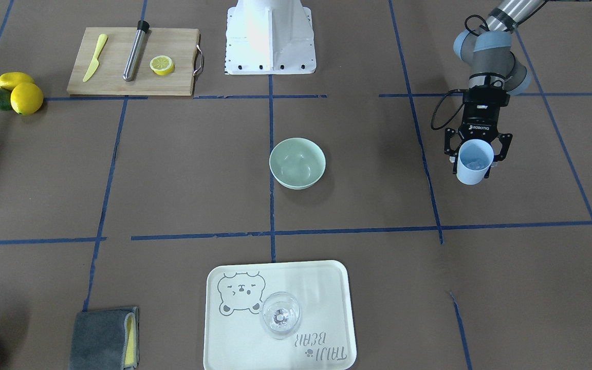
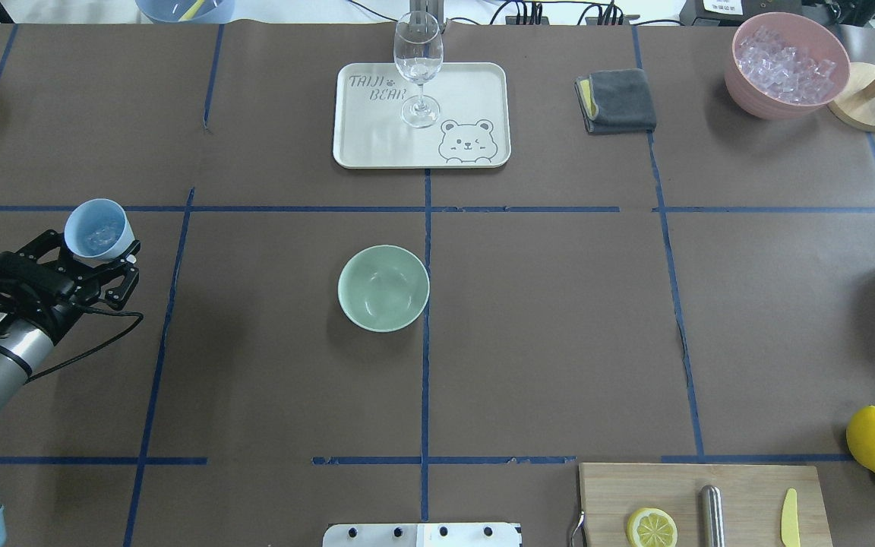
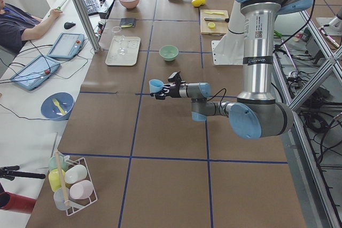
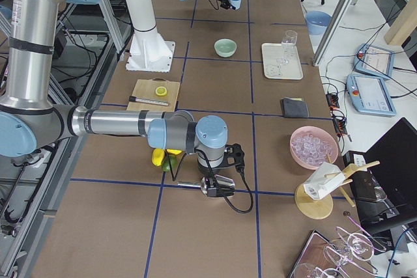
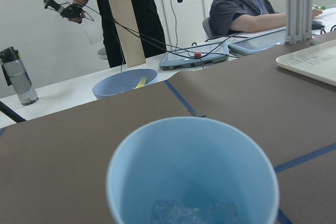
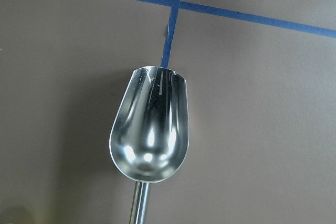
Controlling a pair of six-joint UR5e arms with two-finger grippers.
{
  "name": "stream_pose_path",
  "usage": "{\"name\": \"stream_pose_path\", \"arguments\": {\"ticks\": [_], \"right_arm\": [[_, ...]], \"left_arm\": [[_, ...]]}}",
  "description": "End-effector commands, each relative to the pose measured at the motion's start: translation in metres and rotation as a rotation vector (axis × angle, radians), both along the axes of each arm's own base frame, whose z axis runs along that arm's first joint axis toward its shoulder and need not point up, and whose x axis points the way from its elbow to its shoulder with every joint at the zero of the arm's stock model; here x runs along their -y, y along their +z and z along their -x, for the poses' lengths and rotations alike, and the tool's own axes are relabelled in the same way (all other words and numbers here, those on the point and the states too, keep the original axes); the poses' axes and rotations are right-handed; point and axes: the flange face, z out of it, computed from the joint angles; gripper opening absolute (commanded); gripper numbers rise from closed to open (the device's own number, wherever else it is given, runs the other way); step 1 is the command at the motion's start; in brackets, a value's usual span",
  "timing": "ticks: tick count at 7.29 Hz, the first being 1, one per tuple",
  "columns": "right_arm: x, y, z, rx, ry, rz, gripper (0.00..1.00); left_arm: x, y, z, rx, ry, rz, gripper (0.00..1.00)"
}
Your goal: Pour ice into bowl
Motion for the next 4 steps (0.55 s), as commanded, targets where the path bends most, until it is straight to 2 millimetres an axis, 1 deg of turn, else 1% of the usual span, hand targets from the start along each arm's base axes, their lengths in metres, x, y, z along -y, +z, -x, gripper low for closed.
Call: {"name": "stream_pose_path", "arguments": {"ticks": [1,2,3,4], "right_arm": [[-0.005,0.004,-0.005,-0.001,0.012,0.009,1.00],[-0.009,0.006,-0.009,-0.001,0.023,0.017,1.00],[-0.012,0.009,-0.012,0.001,0.032,0.021,1.00],[-0.015,0.010,-0.015,0.000,0.039,0.025,1.00]], "left_arm": [[0.023,-0.066,-0.051,0.207,0.019,-0.098,0.00],[0.029,-0.089,-0.070,0.217,0.025,-0.108,0.00],[0.035,-0.118,-0.090,0.297,0.036,-0.133,0.00],[0.040,-0.148,-0.107,0.304,0.040,-0.152,0.00]]}}
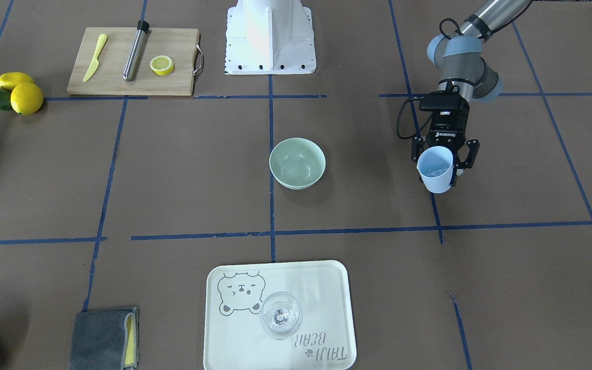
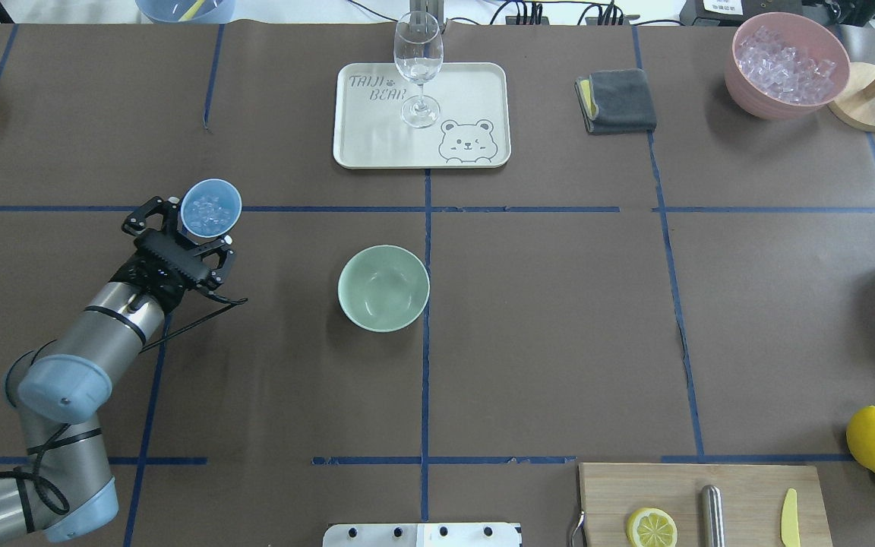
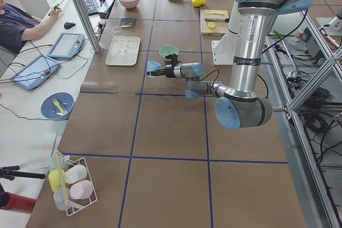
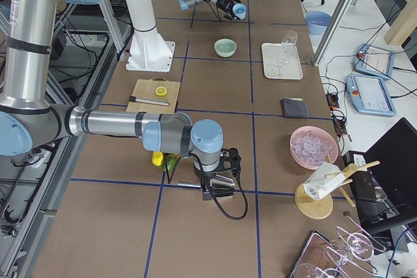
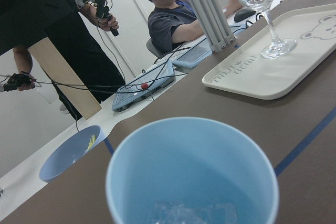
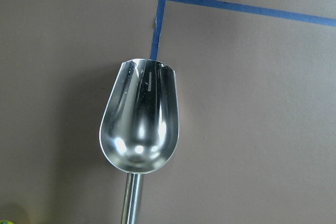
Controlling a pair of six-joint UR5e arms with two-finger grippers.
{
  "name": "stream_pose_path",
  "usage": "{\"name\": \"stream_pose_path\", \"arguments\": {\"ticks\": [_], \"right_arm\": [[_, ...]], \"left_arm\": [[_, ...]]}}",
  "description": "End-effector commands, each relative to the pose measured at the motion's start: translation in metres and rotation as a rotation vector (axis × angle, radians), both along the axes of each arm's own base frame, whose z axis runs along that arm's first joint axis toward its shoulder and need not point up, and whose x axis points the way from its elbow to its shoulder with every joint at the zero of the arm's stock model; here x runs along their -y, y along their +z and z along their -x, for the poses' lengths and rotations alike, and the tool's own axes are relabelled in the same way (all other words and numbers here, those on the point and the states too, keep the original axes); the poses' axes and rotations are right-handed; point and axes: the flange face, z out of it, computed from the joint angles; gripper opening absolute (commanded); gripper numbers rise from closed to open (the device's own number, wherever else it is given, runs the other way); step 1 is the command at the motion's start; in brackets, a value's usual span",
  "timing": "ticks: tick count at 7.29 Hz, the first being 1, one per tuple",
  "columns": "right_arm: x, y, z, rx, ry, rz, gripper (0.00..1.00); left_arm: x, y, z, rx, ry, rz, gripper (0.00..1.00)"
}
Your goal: Pour ice into bowl
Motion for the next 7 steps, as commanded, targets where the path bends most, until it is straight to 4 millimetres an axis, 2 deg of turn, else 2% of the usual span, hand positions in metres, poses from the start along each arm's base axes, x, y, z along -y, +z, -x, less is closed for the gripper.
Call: {"name": "stream_pose_path", "arguments": {"ticks": [1,2,3,4,5,7], "right_arm": [[-0.008,0.006,-0.004,0.002,0.013,0.016,1.00],[-0.009,0.006,-0.007,0.000,0.021,0.017,1.00],[-0.011,0.007,-0.010,-0.001,0.029,0.020,1.00],[-0.013,0.008,-0.012,0.001,0.033,0.023,1.00],[-0.014,0.008,-0.014,-0.002,0.039,0.024,1.00],[-0.016,0.009,-0.019,0.000,0.053,0.025,1.00]], "left_arm": [[0.000,-0.042,-0.033,0.058,0.022,-0.022,0.00],[0.000,-0.046,-0.043,0.108,0.031,-0.011,0.00],[0.006,-0.083,-0.063,0.136,0.035,-0.017,0.00],[0.002,-0.085,-0.075,0.191,0.047,-0.008,0.00],[-0.005,-0.089,-0.080,0.305,0.064,-0.069,0.00],[-0.013,-0.102,-0.078,0.537,0.029,-0.195,0.00]]}}
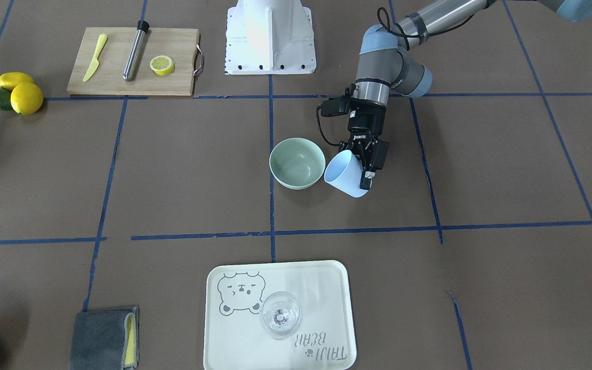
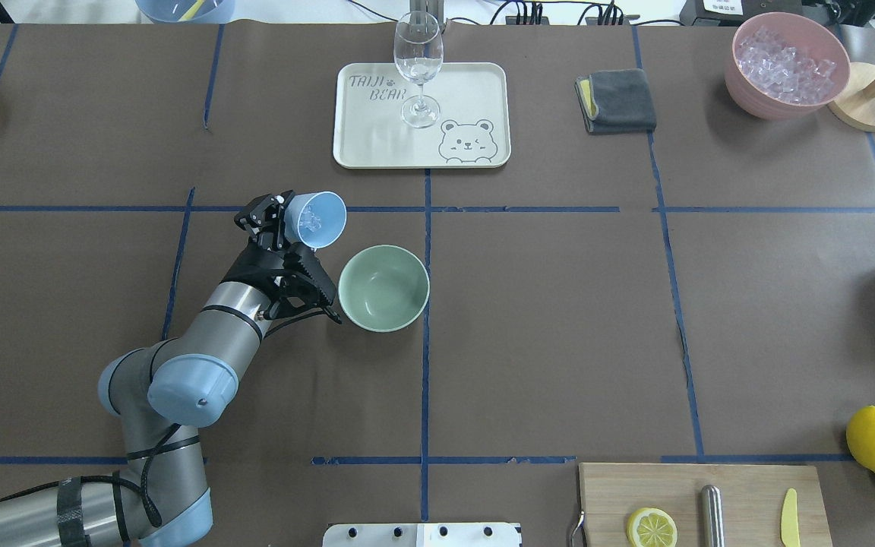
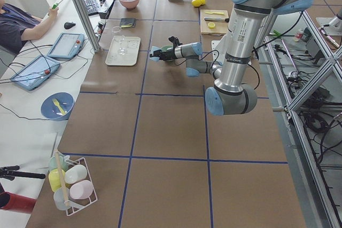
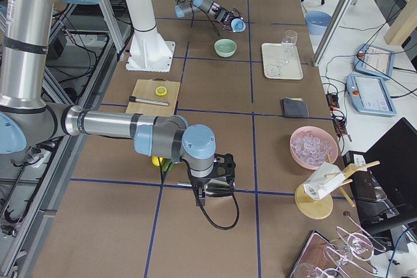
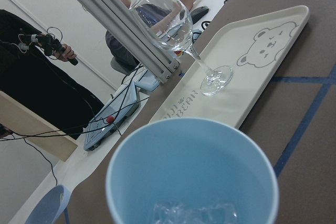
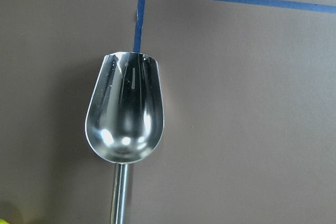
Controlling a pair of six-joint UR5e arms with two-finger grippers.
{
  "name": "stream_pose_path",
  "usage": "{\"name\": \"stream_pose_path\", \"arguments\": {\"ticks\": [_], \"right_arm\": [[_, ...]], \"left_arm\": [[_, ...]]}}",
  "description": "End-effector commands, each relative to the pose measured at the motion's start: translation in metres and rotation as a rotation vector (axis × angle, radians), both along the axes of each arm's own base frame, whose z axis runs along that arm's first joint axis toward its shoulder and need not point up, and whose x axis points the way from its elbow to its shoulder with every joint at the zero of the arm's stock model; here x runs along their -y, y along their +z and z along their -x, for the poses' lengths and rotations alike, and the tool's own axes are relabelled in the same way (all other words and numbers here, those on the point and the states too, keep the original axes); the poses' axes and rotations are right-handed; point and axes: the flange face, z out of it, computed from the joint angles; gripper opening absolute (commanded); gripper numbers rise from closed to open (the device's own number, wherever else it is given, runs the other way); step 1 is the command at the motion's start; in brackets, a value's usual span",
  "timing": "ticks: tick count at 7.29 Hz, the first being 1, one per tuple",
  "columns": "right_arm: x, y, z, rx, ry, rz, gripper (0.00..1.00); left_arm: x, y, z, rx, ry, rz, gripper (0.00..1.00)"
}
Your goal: Pour ice into bowl
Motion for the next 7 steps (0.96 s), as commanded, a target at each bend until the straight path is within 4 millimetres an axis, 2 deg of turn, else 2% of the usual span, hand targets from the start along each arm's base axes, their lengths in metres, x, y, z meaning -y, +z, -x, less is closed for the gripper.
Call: {"name": "stream_pose_path", "arguments": {"ticks": [1,2,4,5,7], "right_arm": [[-0.005,0.002,-0.003,0.003,0.011,0.007,1.00],[-0.007,0.004,-0.004,0.004,0.014,0.011,1.00],[-0.010,0.008,-0.006,0.003,0.021,0.022,1.00],[-0.012,0.014,-0.007,0.007,0.023,0.033,1.00],[-0.012,0.016,-0.009,0.008,0.028,0.036,1.00]], "left_arm": [[-0.006,-0.010,0.001,0.233,0.007,-0.121,0.00],[-0.010,-0.009,-0.001,0.317,-0.002,-0.156,0.00],[-0.077,-0.011,-0.035,0.517,-0.027,-0.254,0.00],[-0.082,-0.025,-0.042,0.538,-0.024,-0.275,0.00],[-0.081,-0.024,-0.040,0.638,-0.035,-0.302,0.00]]}}
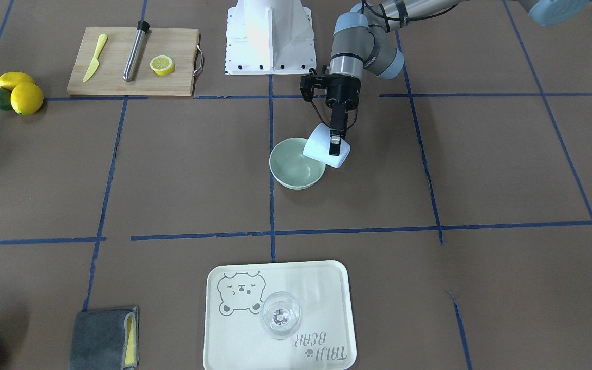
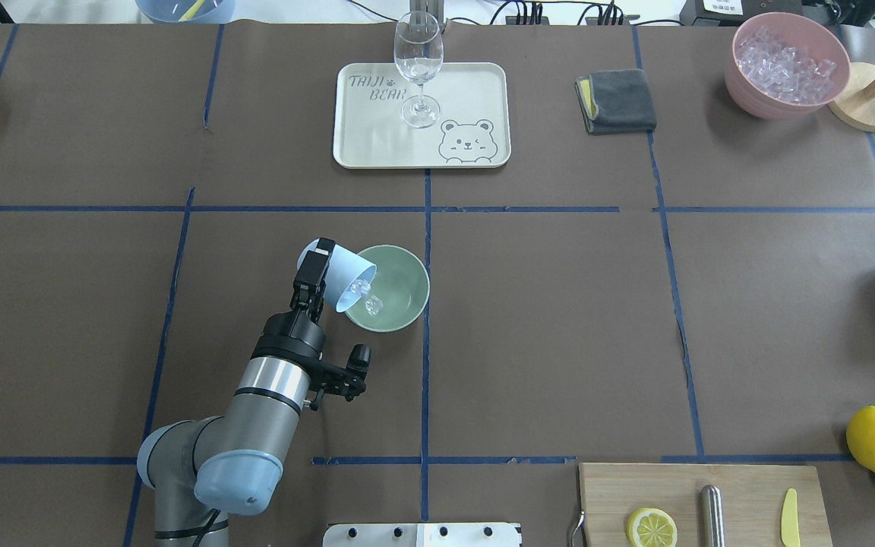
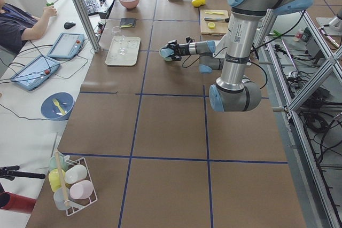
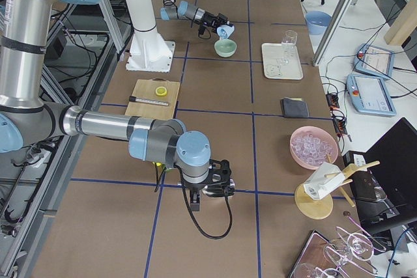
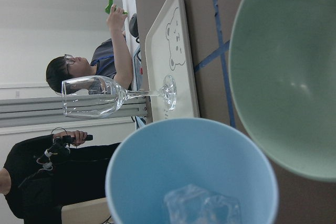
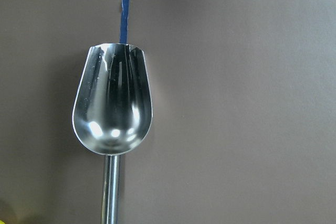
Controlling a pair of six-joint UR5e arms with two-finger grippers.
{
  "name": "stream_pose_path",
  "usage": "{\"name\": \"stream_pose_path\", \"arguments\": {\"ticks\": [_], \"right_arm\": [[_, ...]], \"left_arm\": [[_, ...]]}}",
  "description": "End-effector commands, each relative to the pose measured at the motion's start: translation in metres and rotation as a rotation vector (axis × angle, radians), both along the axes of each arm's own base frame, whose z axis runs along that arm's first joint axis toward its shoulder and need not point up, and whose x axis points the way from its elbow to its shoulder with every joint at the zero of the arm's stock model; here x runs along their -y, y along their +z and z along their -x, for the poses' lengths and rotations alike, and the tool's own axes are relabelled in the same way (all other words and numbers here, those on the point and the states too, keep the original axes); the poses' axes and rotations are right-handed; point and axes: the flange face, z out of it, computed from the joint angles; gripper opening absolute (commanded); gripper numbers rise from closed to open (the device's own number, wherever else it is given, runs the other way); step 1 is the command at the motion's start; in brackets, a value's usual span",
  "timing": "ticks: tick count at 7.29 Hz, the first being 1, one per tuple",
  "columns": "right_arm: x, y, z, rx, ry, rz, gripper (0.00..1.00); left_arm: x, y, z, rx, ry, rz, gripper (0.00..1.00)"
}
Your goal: Pour ice into bowl
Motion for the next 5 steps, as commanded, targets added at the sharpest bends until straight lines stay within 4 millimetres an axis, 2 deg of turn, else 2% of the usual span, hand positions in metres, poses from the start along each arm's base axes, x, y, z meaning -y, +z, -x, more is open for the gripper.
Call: {"name": "stream_pose_path", "arguments": {"ticks": [1,4,5], "right_arm": [[-0.002,0.002,-0.001,0.002,0.005,0.004,1.00],[-0.002,0.003,-0.003,0.003,0.010,0.005,1.00],[-0.002,0.002,-0.004,0.004,0.011,0.005,1.00]], "left_arm": [[0.006,-0.001,0.004,0.078,-0.024,-0.027,0.00],[0.034,0.002,0.014,0.150,-0.073,-0.013,0.00],[0.037,-0.012,0.011,0.192,-0.088,-0.026,0.00]]}}
